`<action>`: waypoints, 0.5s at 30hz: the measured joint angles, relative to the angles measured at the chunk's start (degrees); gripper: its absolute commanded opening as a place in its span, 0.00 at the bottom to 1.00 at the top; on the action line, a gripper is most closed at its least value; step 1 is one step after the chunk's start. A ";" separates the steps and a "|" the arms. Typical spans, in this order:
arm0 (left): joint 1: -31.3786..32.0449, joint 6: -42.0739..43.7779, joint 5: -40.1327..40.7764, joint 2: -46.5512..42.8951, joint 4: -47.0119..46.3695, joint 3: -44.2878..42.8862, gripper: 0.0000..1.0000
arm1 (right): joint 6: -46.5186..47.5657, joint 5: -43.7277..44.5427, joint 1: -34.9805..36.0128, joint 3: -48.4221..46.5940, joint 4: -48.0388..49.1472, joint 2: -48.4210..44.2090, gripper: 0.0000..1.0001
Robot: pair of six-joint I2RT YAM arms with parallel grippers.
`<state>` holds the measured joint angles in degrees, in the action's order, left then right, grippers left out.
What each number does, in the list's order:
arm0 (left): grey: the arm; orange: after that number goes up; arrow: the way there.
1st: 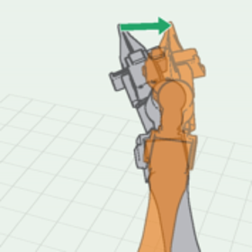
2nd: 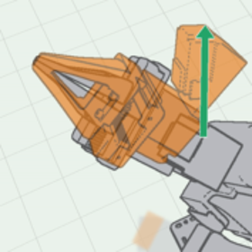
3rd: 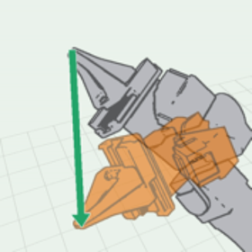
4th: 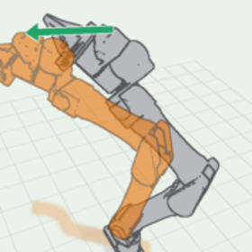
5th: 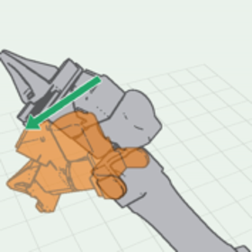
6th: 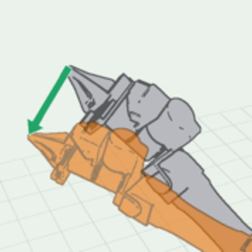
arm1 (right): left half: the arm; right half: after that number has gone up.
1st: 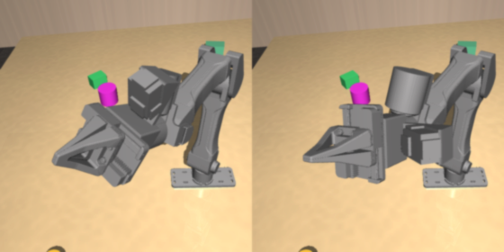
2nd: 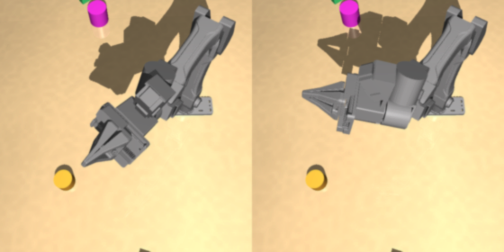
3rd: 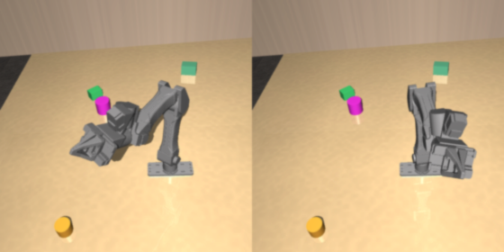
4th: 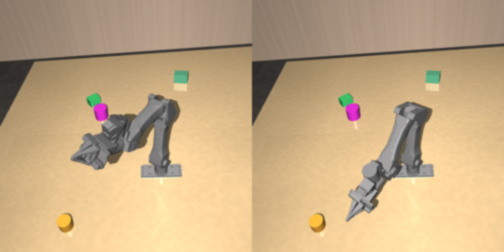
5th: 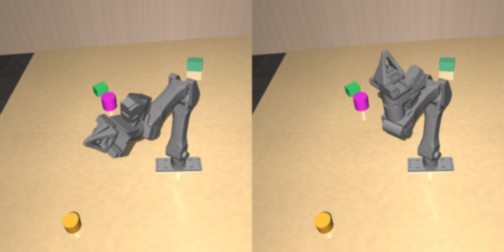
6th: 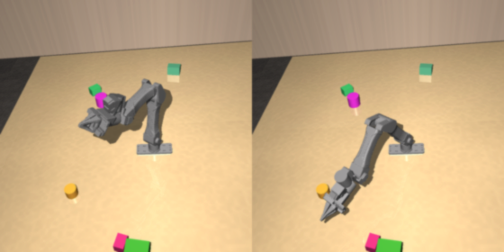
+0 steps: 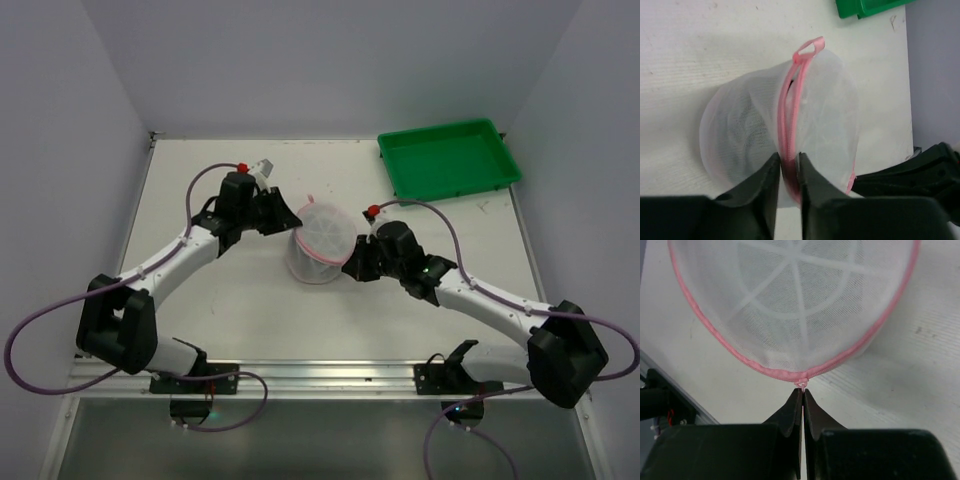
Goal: Unzip the laundry bag and remove the bra
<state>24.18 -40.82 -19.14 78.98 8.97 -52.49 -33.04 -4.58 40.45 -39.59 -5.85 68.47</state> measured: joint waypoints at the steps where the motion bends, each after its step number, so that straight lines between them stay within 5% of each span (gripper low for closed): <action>1: -0.66 0.79 -0.09 1.46 0.52 -1.84 0.34 | -0.42 -1.38 0.20 -0.02 1.20 1.03 0.00; 4: -2.84 2.75 -0.17 5.73 1.16 -7.43 0.60 | -2.47 -4.57 1.53 -0.79 4.37 5.51 0.00; 5: -3.56 3.04 -0.26 6.67 1.03 -8.81 0.81 | -3.43 -5.46 2.36 -1.64 5.27 7.54 0.00; 7: -4.57 3.21 -0.39 6.95 0.44 -9.38 0.96 | -5.49 -7.13 4.22 -3.67 8.24 11.26 0.00; 15: -6.29 -0.26 4.83 -7.04 2.21 1.64 1.00 | -10.97 -8.48 9.40 -11.67 18.88 17.57 0.00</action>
<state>17.89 -41.08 -14.31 71.94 11.18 -50.85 -44.01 -13.06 49.84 -51.27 13.04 86.04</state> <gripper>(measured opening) 0.997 0.007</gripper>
